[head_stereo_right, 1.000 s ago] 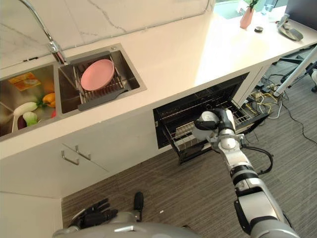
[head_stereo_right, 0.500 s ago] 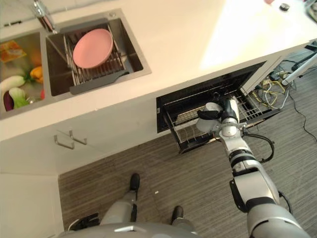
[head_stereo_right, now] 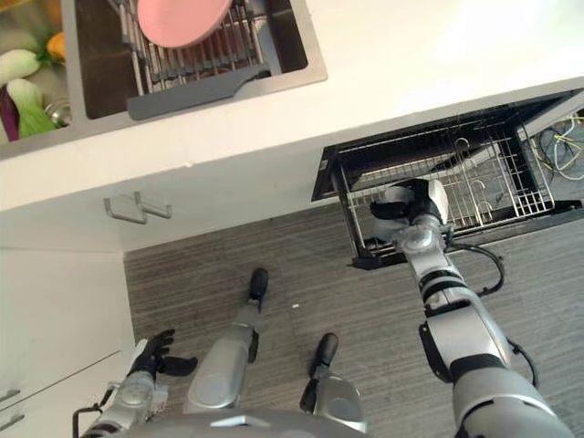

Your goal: Place the dishes in the dishwasher.

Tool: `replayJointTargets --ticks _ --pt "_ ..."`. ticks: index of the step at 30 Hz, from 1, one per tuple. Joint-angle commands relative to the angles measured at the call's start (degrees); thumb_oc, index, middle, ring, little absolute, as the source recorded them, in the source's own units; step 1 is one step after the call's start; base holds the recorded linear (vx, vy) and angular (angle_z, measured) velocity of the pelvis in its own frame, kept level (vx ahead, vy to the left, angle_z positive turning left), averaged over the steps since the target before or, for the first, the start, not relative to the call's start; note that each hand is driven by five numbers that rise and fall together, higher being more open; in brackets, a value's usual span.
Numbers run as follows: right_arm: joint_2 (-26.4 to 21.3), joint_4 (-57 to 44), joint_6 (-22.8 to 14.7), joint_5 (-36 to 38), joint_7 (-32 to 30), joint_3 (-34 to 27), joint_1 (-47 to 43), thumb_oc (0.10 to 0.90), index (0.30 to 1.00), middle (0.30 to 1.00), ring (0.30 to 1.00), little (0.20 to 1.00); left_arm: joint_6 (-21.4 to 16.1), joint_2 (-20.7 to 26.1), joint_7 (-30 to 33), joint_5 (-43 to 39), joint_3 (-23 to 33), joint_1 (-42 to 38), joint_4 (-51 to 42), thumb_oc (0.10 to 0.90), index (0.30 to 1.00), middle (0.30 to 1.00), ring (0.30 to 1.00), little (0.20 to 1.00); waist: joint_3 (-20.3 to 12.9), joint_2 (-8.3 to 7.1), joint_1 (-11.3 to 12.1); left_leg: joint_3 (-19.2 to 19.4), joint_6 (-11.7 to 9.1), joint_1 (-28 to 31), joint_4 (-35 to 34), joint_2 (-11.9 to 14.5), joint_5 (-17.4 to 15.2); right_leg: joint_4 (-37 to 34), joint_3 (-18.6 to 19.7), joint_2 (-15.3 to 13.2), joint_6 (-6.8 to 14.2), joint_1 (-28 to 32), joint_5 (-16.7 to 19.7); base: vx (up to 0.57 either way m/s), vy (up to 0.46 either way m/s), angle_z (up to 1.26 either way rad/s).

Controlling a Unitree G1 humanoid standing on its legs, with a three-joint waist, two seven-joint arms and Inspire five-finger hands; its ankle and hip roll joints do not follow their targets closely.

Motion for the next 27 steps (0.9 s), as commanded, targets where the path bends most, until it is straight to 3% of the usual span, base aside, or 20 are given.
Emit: replayJointTargets --ticks 1,6,12,20,27 --pt "-4.2 3.1 1.2 -3.5 -2.3 3.2 -0.7 0.8 0.9 0.9 0.9 0.9 -0.1 0.3 1.8 1.8 -2.7 1.1 2.3 0.8 0.9 0.9 0.9 0.9 -1.7 1.73 0.1 4.4 -1.9 6.0 0.2 -1.4 -7.8 0.2 5.1 -1.2 2.3 -8.0 5.8 0.0 0.0 0.0" --pt "-2.0 -1.9 1.8 -5.7 -6.1 1.3 2.7 0.8 0.9 0.9 0.9 0.9 1.0 -0.4 2.6 2.6 -2.1 0.5 4.0 0.8 0.9 0.9 0.9 0.9 -2.1 1.43 -0.9 4.9 -1.6 7.2 0.2 -1.6 -8.5 0.4 5.4 -1.4 2.5 -7.2 5.9 0.0 0.0 0.0" --pt "-0.8 -28.4 -0.8 -8.4 -12.0 -10.2 18.9 0.8 0.9 0.9 0.9 0.9 3.1 -2.5 3.1 3.1 2.9 1.2 7.2 0.8 0.9 0.9 0.9 0.9 -5.2 1.19 -3.9 6.1 -0.7 12.8 0.2 -1.5 -11.2 1.0 5.6 -2.1 2.7 -2.9 4.5 0.04 0.002 0.01" --pt "1.2 -51.4 -6.6 -9.7 -6.1 -17.3 34.3 0.8 0.9 0.9 0.9 0.9 5.4 -5.1 0.7 5.8 6.1 2.8 11.0 0.8 0.9 0.9 0.9 0.9 -10.9 1.25 -6.8 7.8 -0.1 20.0 0.2 -1.2 -13.5 1.9 6.7 -1.9 2.3 2.3 2.2 0.06 -0.027 -0.25" --pt "3.3 -61.6 -8.7 -6.9 -1.0 -18.3 41.7 0.8 0.9 0.9 0.9 0.9 6.0 -7.1 -0.4 6.7 5.5 2.5 10.9 0.8 0.9 0.9 0.9 0.9 -13.6 1.75 -8.5 8.4 -0.4 23.2 0.2 -0.1 -13.8 3.0 7.4 -0.9 1.4 4.6 0.5 0.02 -0.074 -0.18"
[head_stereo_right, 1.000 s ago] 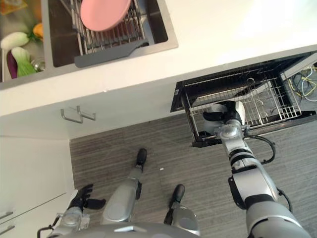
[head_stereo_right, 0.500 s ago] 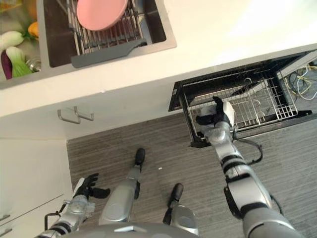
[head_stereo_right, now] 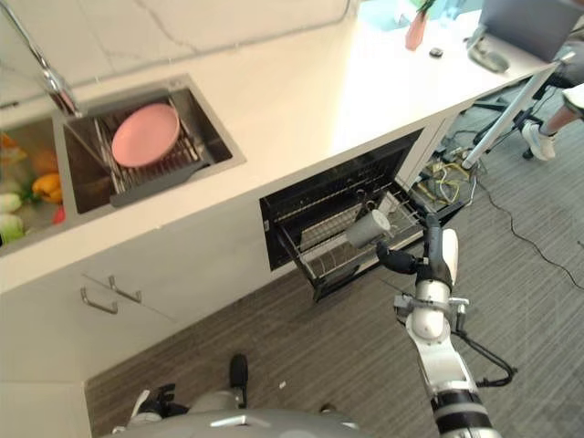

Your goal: Place the dishes in the dishwasher.

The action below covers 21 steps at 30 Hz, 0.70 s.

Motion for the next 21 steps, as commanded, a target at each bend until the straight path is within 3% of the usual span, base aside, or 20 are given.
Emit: replayJointTargets --ticks 1,15,18,19,21 --pt "-1.8 -5.7 -7.0 0.6 2.4 -2.8 -5.5 0.8 0.9 0.9 0.9 0.9 -0.7 0.8 -0.4 2.4 -2.3 -2.7 1.9 0.8 0.9 0.9 0.9 0.9 0.6 0.8 1.9 1.0 -0.1 8.5 0.6 -1.4 -10.2 3.4 1.7 0.1 1.1 -6.7 0.9 -0.02 -0.057 0.01" --pt "-0.5 -8.2 -7.9 6.3 5.8 -2.7 -2.9 0.8 0.9 0.9 0.9 0.9 -0.4 0.0 -0.9 2.1 -1.2 -0.4 4.6 0.8 0.9 0.9 0.9 0.9 0.5 2.24 1.7 0.3 -1.0 9.9 0.9 0.1 -9.5 3.2 2.2 2.6 -0.7 -5.2 -0.3 0.0 -0.067 0.02" --pt "-0.2 -9.7 -8.6 7.9 6.6 -3.2 -2.2 0.8 0.9 0.9 0.9 0.9 -0.3 -0.2 -0.7 0.6 0.0 -0.3 5.1 0.8 0.9 0.9 0.9 0.9 1.8 2.04 1.4 0.1 -1.5 7.4 6.9 0.6 -10.7 4.4 2.2 2.6 -1.2 -5.4 -1.1 -0.07 -0.082 0.05" --pt "-0.8 -11.2 -9.3 8.5 5.9 -4.0 -2.4 0.8 0.9 0.9 0.9 0.9 -0.4 -0.1 -0.2 -0.8 0.3 -1.1 4.5 0.8 0.9 0.9 0.9 0.9 4.0 1.44 1.3 0.4 -2.7 2.6 14.4 0.5 -10.7 4.8 1.4 1.7 -2.0 -5.3 -1.2 -0.11 -0.05 0.18" --pt "-1.2 -12.3 -9.6 8.2 5.7 -4.3 -2.4 0.8 0.9 0.9 0.9 0.9 -0.5 -0.2 0.0 -1.6 0.7 -1.4 4.2 0.8 0.9 0.9 0.9 0.9 4.5 1.32 1.2 -0.2 -3.6 -0.8 19.9 0.4 -10.2 4.7 1.0 1.5 -2.4 -5.4 -1.1 -0.11 -0.028 0.5"
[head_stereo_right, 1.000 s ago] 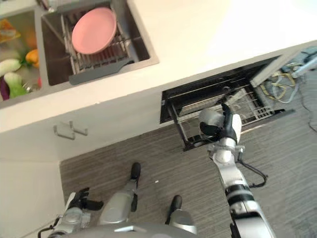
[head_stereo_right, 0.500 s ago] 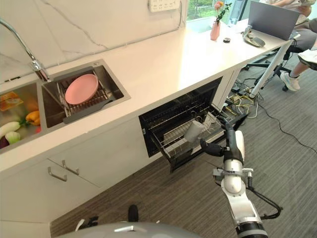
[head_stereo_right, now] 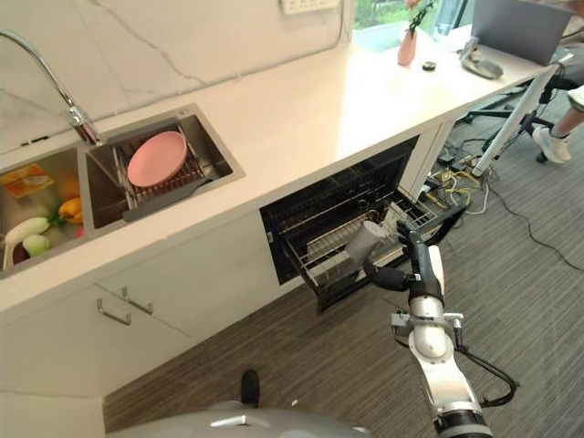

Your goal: Place the dishes in the dishwasher.

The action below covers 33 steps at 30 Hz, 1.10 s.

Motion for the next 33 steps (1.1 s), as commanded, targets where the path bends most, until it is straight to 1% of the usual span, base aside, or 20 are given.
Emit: replayJointTargets --ticks 1,3,4,5,6,8,10,12,13,17,18,19,20,22,23,24,25,26,28,33 --pt "-2.0 -12.2 -8.3 0.0 -1.7 -5.5 -5.9 0.8 0.9 0.9 0.9 0.9 -0.7 1.5 1.5 -3.5 1.0 -3.3 2.2 0.8 0.9 0.9 0.9 0.9 3.0 -2.31 2.0 1.1 -1.7 -0.1 18.5 -0.8 -13.0 1.1 1.6 -0.9 0.8 -4.6 0.9 -0.07 0.009 0.64" --pt "-2.0 -12.7 -8.6 -0.1 -1.9 -6.0 -6.6 0.8 0.9 0.9 0.9 0.9 -0.7 1.1 1.5 -3.7 1.4 -2.9 2.7 0.8 0.9 0.9 0.9 0.9 2.6 -2.01 1.8 0.0 -1.5 0.2 16.2 0.0 -14.4 0.7 1.6 -1.2 1.2 -4.5 1.0 0.06 0.122 0.27" --pt "-2.2 -13.1 -8.8 -0.1 -2.1 -6.6 -6.7 0.8 0.9 0.9 0.9 0.9 -0.7 0.9 1.7 -3.7 1.6 -2.7 2.9 0.8 0.9 0.9 0.9 0.9 2.2 -1.79 1.6 0.0 -1.4 1.3 12.6 1.7 -14.4 0.6 1.5 -1.7 1.8 -4.4 1.0 0.15 0.213 -0.11" --pt "-2.2 -13.3 -8.9 0.0 -2.6 -7.1 -6.8 0.8 0.9 0.9 0.9 0.9 -0.6 0.6 1.8 -3.8 1.5 -2.3 3.0 0.8 0.9 0.9 0.9 0.9 1.9 -1.68 1.7 0.6 -1.4 2.4 9.6 3.4 -13.3 0.8 1.4 -2.3 2.2 -4.6 1.0 0.19 0.343 -0.18" --pt "-2.3 -14.1 -9.3 -0.6 -4.6 -8.5 -7.5 0.8 0.9 0.9 0.9 0.9 -0.6 0.6 2.2 -3.3 0.8 -2.3 3.3 0.8 0.9 0.9 0.9 0.9 1.7 -1.61 1.2 2.2 -1.3 0.0 5.6 6.5 -11.2 0.5 0.9 -3.5 3.2 -4.5 0.4 0.17 0.394 -0.15" --pt "-1.7 -15.8 -9.3 -0.9 -5.1 -9.6 -7.0 0.8 0.9 0.9 0.9 0.9 -0.6 0.3 2.3 -3.1 1.2 -2.5 4.0 0.8 0.9 0.9 0.9 0.9 0.8 -0.02 0.8 5.2 -1.9 2.7 -1.2 8.2 -9.3 -0.2 0.9 -3.9 4.2 -4.6 0.4 0.17 0.433 0.31" --pt "-1.4 -16.1 -9.2 -2.6 -6.7 -11.2 -6.5 0.8 0.9 0.9 0.9 0.9 -0.3 -0.2 2.3 -2.1 0.8 -2.9 4.4 0.8 0.9 0.9 0.9 0.9 -0.2 0.82 0.4 5.2 -2.5 3.5 -3.4 7.0 -8.5 -0.2 0.1 -5.8 5.3 -4.7 1.4 0.19 0.459 0.35" --pt "-1.1 -16.1 -8.7 -3.5 -6.9 -12.0 -5.9 0.8 0.9 0.9 0.9 0.9 -0.3 -0.2 2.2 -1.4 0.6 -3.2 4.4 0.8 0.9 0.9 0.9 0.9 -0.7 0.56 -0.1 5.9 -2.2 3.9 -3.4 5.5 -8.9 0.0 -0.3 -7.6 6.0 -4.7 2.3 0.18 0.384 -0.02" --pt "-0.2 -15.6 -8.1 -4.1 -7.4 -12.5 -5.9 0.8 0.9 0.9 0.9 0.9 -0.2 0.1 1.6 -0.6 0.2 -3.4 3.9 0.8 0.9 0.9 0.9 0.9 -0.8 0.18 0.0 5.7 0.2 4.9 -2.3 2.5 -11.0 3.2 0.9 -10.3 6.2 -5.3 2.9 0.2 0.431 0.27" --pt "0.8 -15.0 -7.7 -4.5 -7.9 -12.6 -7.0 0.8 0.9 0.9 0.9 0.9 -0.1 1.6 1.5 -1.8 1.2 -4.4 2.9 0.8 0.9 0.9 0.9 0.9 -0.1 -0.34 0.2 5.2 3.3 7.0 -2.7 -1.1 -12.7 11.6 3.9 -13.2 5.5 -9.1 5.7 0.11 0.312 0.22" --pt "1.0 -15.0 -7.7 -4.9 -8.0 -12.5 -7.1 0.8 0.9 0.9 0.9 0.9 -0.1 2.1 1.6 -2.3 1.7 -4.8 2.9 0.8 0.9 0.9 0.9 0.9 0.2 -0.55 0.2 5.3 3.8 7.5 -2.9 -1.4 -13.0 13.9 4.8 -13.0 5.2 -10.6 6.5 0.12 0.309 0.04" --pt "1.3 -15.6 -7.8 -5.1 -7.8 -12.7 -6.8 0.8 0.9 0.9 0.9 0.9 0.0 2.8 1.6 -2.8 2.0 -5.3 3.0 0.8 0.9 0.9 0.9 0.9 1.0 -0.68 -1.0 4.6 4.5 9.2 -3.6 -2.0 -13.7 16.3 8.7 -9.5 4.4 -13.2 5.7 0.1 0.212 -0.1" --pt "1.3 -15.7 -7.8 -5.1 -7.8 -12.7 -6.8 0.8 0.9 0.9 0.9 0.9 0.0 2.8 1.6 -2.8 2.0 -5.3 3.0 0.8 0.9 0.9 0.9 0.9 0.8 -0.6 -0.8 4.7 4.5 8.9 -3.6 -1.9 -13.5 16.3 8.9 -9.3 4.3 -13.5 5.9 0.13 0.163 -0.07" --pt "1.3 -16.4 -8.2 -4.4 -7.7 -13.8 -6.8 0.8 0.9 0.9 0.9 0.9 -0.2 2.9 1.4 -3.0 1.8 -6.0 3.4 0.8 0.9 0.9 0.9 0.9 1.6 -0.75 -2.6 3.9 4.7 10.0 -4.4 -2.8 -13.7 10.7 14.2 -3.5 4.9 -17.3 5.1 0.12 0.078 0.16" --pt "1.3 -16.4 -8.2 -4.4 -7.7 -13.9 -6.8 0.8 0.9 0.9 0.9 0.9 -0.2 2.9 1.4 -3.0 1.8 -6.1 3.4 0.8 0.9 0.9 0.9 0.9 1.6 -0.65 -2.4 4.1 4.6 10.2 -4.4 -2.7 -13.8 10.6 14.3 -3.4 4.9 -17.2 5.2 0.12 0.043 0.15" --pt "0.8 -15.0 -8.2 -4.7 -8.5 -14.1 -7.1 0.8 0.9 0.9 0.9 0.9 -0.1 2.7 1.1 -2.6 0.7 -6.1 3.2 0.8 0.9 0.9 0.9 0.9 2.0 -0.79 -3.5 3.8 4.8 10.5 -4.4 -3.1 -14.3 9.0 15.9 -1.4 5.3 -19.0 5.6 0.08 0.015 0.18" --pt "1.0 -16.6 -8.5 -4.6 -7.6 -13.7 -6.7 0.8 0.9 0.9 0.9 0.9 -0.5 2.4 0.5 -2.9 0.4 -6.5 3.1 0.8 0.9 0.9 0.9 0.9 2.3 -1.71 -3.2 3.7 4.9 10.4 -3.2 -4.0 -14.9 6.7 15.8 -2.7 6.2 -16.6 6.4 0.08 0.017 0.23" --pt "1.0 -16.7 -8.4 -4.6 -7.6 -13.7 -6.7 0.8 0.9 0.9 0.9 0.9 -0.6 2.4 0.5 -2.9 0.4 -6.5 3.1 0.8 0.9 0.9 0.9 0.9 2.5 -1.75 -3.2 3.7 4.9 10.5 -3.2 -4.1 -15.0 6.5 15.8 -2.7 6.2 -16.3 6.4 0.06 -0.001 0.56" --pt "1.2 -16.1 -8.8 -3.5 -6.2 -13.1 -6.4 0.8 0.9 0.9 0.9 0.9 -0.6 1.7 0.2 -2.4 0.5 -6.5 3.4 0.8 0.9 0.9 0.9 0.9 0.8 -2.5 -2.6 4.5 5.0 11.6 -3.3 -3.7 -15.6 4.2 14.4 -3.2 6.4 -14.4 7.2 0.11 -0.083 0.93" --pt "1.5 -16.1 -9.6 2.4 0.0 -10.3 -6.3 0.8 0.9 0.9 0.9 0.9 -0.6 0.7 -1.2 -1.3 -1.0 -6.3 2.9 0.8 0.9 0.9 0.9 0.9 -1.3 -2.88 -1.5 4.9 4.3 13.5 -3.6 -2.5 -16.2 1.0 12.5 -3.3 6.2 -10.8 6.8 0.1 -0.082 0.38"
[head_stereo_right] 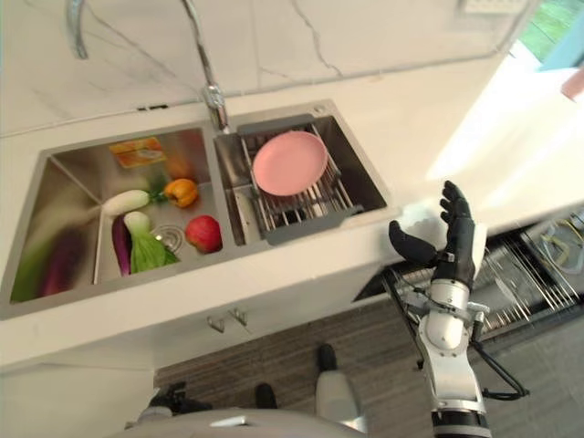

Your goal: Place the dishes in the dishwasher.

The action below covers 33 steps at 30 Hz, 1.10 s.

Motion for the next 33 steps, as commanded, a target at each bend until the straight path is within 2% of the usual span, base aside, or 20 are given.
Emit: replayJointTargets --ticks 1,8,18,20,21,22,30,33 --pt "-4.0 -6.3 -7.1 4.9 3.7 -2.2 -5.1 0.8 0.9 0.9 0.9 0.9 -0.7 0.5 -0.8 1.0 -0.3 -0.7 0.6 0.8 0.9 0.9 0.9 0.9 -1.1 -1.31 0.7 -5.5 -6.0 0.4 1.8 4.5 -4.7 -7.7 -1.1 -1.0 2.3 11.4 0.2 0.09 -0.108 -0.07" --pt "-4.4 -7.9 -7.7 8.9 8.8 -0.1 -4.9 0.8 0.9 0.9 0.9 0.9 -0.7 -0.1 -2.4 3.5 -2.6 -0.6 0.6 0.8 0.9 0.9 0.9 0.9 -2.4 -1.06 1.4 -6.4 -7.1 1.9 1.3 5.8 -4.4 -8.2 -2.4 -0.9 1.7 14.3 -1.3 0.06 -0.064 -0.04" --pt "-6.6 -6.5 -6.3 6.1 10.1 -0.3 -5.0 0.8 0.9 0.9 0.9 0.9 -0.2 0.2 -3.2 5.7 -2.1 1.0 2.5 0.8 0.9 0.9 0.9 0.9 -2.9 -0.4 2.0 -6.4 -7.7 2.9 1.1 6.4 -4.6 -9.5 -3.7 -0.6 1.2 16.2 -1.9 0.03 -0.034 0.04" --pt "-9.2 -5.9 -5.9 2.9 10.8 -0.4 -5.7 0.8 0.9 0.9 0.9 0.9 -0.4 0.4 -3.7 6.2 -1.9 1.1 2.6 0.8 0.9 0.9 0.9 0.9 -3.0 -0.52 2.2 -6.1 -7.7 3.0 1.3 6.6 -4.7 -9.7 -3.5 -0.4 1.2 16.3 -1.8 0.01 -0.04 -0.01" --pt "-12.9 -6.2 -5.6 -2.0 11.8 -0.8 -6.5 0.8 0.9 0.9 0.9 0.9 -0.8 0.6 -4.2 6.9 -2.0 0.9 2.2 0.8 0.9 0.9 0.9 0.9 -3.1 -0.71 2.4 -5.9 -7.7 3.1 1.2 6.7 -4.8 -10.1 -3.5 -0.3 1.3 16.4 -1.8 0.01 -0.048 -0.03" --pt "-14.8 -6.4 -5.7 -3.6 12.4 -1.1 -7.0 0.8 0.9 0.9 0.9 0.9 -1.0 0.7 -4.5 7.1 -2.1 0.8 2.0 0.8 0.9 0.9 0.9 0.9 -3.2 -0.83 2.4 -5.8 -7.8 3.1 1.3 6.8 -4.9 -10.3 -3.6 -0.3 1.3 16.5 -1.7 0.01 -0.048 -0.04" --pt "-22.4 -3.0 -6.6 -7.0 13.9 0.2 -12.5 0.8 0.9 0.9 0.9 0.9 -1.9 0.6 -6.0 8.0 -4.6 -0.2 1.6 0.8 0.9 0.9 0.9 0.9 -3.6 -1.07 3.1 -5.9 -8.0 3.2 1.3 7.1 -4.8 -10.7 -4.0 0.0 1.1 17.1 -2.0 0.0 -0.021 -0.08" --pt "-26.4 -1.1 -6.6 -9.6 14.3 2.8 -16.5 0.8 0.9 0.9 0.9 0.9 -2.0 1.2 -6.4 8.5 -5.3 -0.1 2.0 0.8 0.9 0.9 0.9 0.9 -3.8 -1.36 3.9 -6.3 -8.1 3.0 1.3 7.2 -4.7 -10.8 -4.4 0.1 1.0 17.3 -2.0 0.0 -0.019 0.03"
